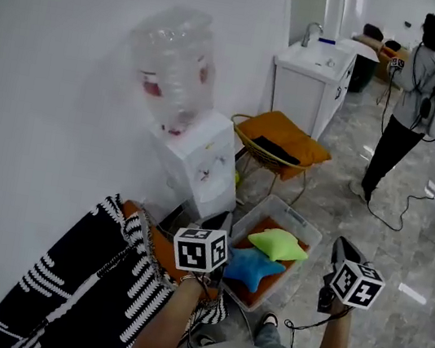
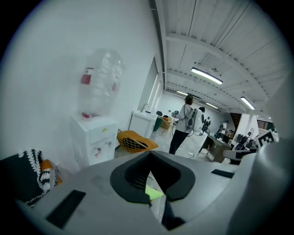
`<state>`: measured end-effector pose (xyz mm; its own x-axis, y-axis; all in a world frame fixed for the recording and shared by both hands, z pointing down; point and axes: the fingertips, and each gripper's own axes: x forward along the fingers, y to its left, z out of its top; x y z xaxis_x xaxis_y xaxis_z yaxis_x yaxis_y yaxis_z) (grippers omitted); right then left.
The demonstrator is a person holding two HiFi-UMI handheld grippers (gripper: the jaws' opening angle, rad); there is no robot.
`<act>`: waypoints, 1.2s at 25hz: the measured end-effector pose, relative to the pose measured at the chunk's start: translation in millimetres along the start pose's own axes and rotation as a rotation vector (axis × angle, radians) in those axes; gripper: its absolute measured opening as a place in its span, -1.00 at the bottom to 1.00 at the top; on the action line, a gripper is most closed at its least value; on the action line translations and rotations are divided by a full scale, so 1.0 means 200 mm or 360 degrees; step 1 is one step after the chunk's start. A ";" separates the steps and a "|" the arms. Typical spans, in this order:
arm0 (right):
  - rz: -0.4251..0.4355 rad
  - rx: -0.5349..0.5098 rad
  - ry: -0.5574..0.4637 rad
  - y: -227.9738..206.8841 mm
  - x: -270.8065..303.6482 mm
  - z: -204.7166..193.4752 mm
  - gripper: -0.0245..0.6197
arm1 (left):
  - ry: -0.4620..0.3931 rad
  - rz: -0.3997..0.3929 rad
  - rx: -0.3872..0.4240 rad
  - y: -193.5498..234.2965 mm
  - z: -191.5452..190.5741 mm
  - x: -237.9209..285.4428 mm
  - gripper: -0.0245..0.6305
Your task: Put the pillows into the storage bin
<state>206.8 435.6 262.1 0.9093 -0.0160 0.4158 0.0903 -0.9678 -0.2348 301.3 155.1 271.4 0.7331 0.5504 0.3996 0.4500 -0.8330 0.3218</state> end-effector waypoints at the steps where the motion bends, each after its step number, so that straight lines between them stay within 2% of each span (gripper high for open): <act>1: 0.0006 -0.0010 -0.0008 0.02 -0.01 0.01 -0.92 | -0.0012 0.0000 0.0000 0.01 0.01 -0.02 -0.89; 9: 0.0052 -0.0070 -0.0025 0.14 -0.01 0.04 -0.92 | -0.0058 0.0008 -0.0046 0.06 0.01 -0.11 -0.89; 15: -0.0060 -0.0143 -0.0093 0.08 -0.03 0.10 -0.92 | -0.0098 0.0021 -0.0083 0.07 0.04 -0.11 -0.89; 23: -0.0021 -0.0125 -0.0093 0.08 -0.02 0.11 -0.92 | -0.0120 0.0017 -0.0119 0.05 0.05 -0.09 -0.89; 30: -0.0040 -0.0142 -0.0110 0.06 -0.03 0.14 -0.92 | -0.0129 0.0009 -0.0160 0.05 0.05 -0.08 -0.89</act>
<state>213.7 430.0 232.6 0.9333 0.0228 0.3583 0.0797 -0.9863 -0.1447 300.1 137.5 259.2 0.7760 0.5360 0.3324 0.3952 -0.8240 0.4060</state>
